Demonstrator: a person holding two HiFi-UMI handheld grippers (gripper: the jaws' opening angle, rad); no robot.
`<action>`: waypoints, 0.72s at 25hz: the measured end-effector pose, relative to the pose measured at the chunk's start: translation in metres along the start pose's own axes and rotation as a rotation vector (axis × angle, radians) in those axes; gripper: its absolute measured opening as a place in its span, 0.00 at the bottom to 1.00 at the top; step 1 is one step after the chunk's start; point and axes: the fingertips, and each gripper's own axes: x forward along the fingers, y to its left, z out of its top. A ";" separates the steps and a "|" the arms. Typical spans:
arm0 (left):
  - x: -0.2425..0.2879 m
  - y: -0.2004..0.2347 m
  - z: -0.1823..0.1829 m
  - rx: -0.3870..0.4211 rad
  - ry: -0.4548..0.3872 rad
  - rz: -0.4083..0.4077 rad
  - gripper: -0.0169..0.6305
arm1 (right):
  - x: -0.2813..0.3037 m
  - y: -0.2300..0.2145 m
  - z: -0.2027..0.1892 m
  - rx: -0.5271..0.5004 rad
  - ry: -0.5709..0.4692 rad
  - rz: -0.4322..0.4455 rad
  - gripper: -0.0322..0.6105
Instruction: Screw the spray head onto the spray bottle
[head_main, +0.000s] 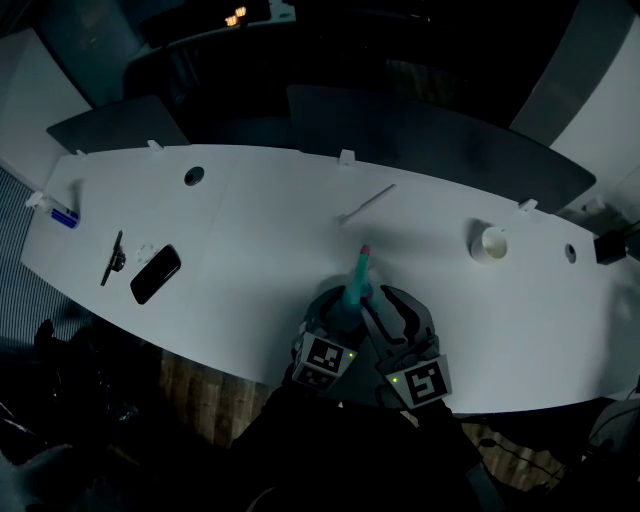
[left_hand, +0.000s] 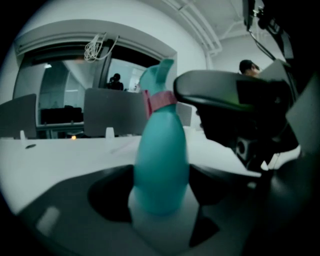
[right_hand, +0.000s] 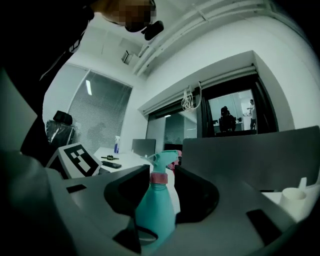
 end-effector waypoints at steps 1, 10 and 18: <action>0.000 0.000 0.000 0.005 0.004 0.002 0.57 | -0.002 0.001 0.000 -0.028 0.027 -0.019 0.27; 0.003 0.000 -0.003 0.025 0.012 0.034 0.57 | 0.030 0.008 0.004 -0.199 0.326 -0.108 0.43; 0.000 -0.002 -0.002 0.037 0.038 0.020 0.57 | 0.040 -0.002 0.001 -0.039 0.420 -0.065 0.21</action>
